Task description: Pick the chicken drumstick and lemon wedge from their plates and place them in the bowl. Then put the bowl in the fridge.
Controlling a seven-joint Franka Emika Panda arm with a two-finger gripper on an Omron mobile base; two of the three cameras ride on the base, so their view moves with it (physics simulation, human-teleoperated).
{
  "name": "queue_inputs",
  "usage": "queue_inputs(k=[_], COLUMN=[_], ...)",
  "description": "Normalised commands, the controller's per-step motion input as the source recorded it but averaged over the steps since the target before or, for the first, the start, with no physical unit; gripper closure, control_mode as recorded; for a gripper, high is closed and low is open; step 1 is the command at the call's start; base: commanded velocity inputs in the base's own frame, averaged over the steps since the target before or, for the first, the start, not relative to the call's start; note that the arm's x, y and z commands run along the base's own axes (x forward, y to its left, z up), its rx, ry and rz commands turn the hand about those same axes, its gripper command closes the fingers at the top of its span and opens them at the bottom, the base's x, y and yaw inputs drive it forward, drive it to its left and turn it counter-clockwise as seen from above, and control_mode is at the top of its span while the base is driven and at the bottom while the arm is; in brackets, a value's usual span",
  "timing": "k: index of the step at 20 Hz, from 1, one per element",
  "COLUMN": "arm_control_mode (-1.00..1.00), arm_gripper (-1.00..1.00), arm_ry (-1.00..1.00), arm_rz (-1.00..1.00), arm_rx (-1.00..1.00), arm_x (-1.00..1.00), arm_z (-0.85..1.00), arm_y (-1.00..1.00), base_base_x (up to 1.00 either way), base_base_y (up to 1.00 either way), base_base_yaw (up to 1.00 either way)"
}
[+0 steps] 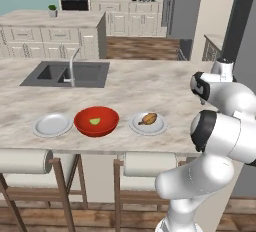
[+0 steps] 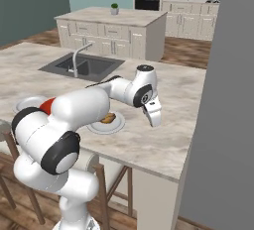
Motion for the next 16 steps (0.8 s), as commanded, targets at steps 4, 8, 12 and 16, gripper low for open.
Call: queue_inputs(k=[4,8,12,16], arm_control_mode=[-1.00,-1.00,-1.00,-1.00], arm_gripper=[-1.00,-1.00,-1.00,-1.00], arm_ry=[0.00,0.03,0.00,0.00], arm_rz=[0.00,-0.01,-0.07,0.00], arm_rx=[0.00,0.02,0.05,0.01], arm_x=[0.00,0.00,0.02,0.17], arm_z=[0.00,-0.01,-0.06,-0.02], arm_y=[0.00,0.03,0.34,0.61], base_base_x=[0.00,0.00,0.00,0.00], base_base_y=[0.00,0.00,0.00,0.00], base_base_yaw=[0.00,0.00,0.00,0.00])
